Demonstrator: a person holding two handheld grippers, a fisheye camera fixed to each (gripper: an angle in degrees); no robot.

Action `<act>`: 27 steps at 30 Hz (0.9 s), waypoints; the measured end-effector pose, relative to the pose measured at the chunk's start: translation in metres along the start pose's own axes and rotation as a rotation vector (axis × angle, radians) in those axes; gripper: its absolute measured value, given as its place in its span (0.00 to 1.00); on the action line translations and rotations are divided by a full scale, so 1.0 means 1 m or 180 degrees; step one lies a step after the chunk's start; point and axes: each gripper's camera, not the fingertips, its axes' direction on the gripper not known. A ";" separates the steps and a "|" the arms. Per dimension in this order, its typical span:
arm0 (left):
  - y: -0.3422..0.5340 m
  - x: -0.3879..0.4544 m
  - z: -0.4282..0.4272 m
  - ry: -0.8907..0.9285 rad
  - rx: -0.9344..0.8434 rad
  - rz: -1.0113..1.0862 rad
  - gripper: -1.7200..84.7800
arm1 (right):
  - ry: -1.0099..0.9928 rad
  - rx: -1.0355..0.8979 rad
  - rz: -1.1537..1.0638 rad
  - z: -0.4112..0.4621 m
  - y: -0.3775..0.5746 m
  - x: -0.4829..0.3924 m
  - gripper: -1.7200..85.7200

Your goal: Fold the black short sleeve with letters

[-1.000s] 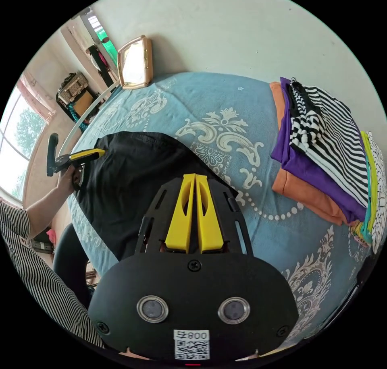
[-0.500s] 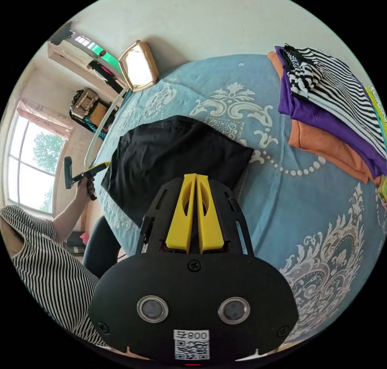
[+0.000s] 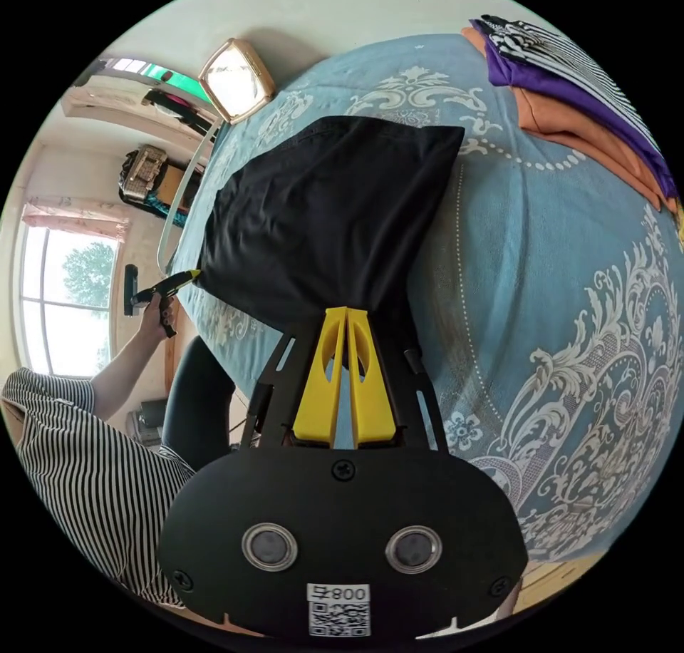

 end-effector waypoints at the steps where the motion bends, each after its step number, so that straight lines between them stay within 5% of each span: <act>1: 0.008 0.012 -0.001 0.0061 0.0034 0.0082 0.04 | 0.0026 0.0059 0.0044 -0.005 0.004 0.003 0.03; 14: 0.095 0.238 0.077 0.0732 -0.0641 0.1685 0.11 | -0.0560 0.0343 0.0884 -0.016 0.080 0.095 0.12; 27: 0.172 0.471 0.157 0.0428 -0.0804 0.3340 0.15 | -0.1260 0.0539 0.0926 -0.017 0.098 0.143 0.04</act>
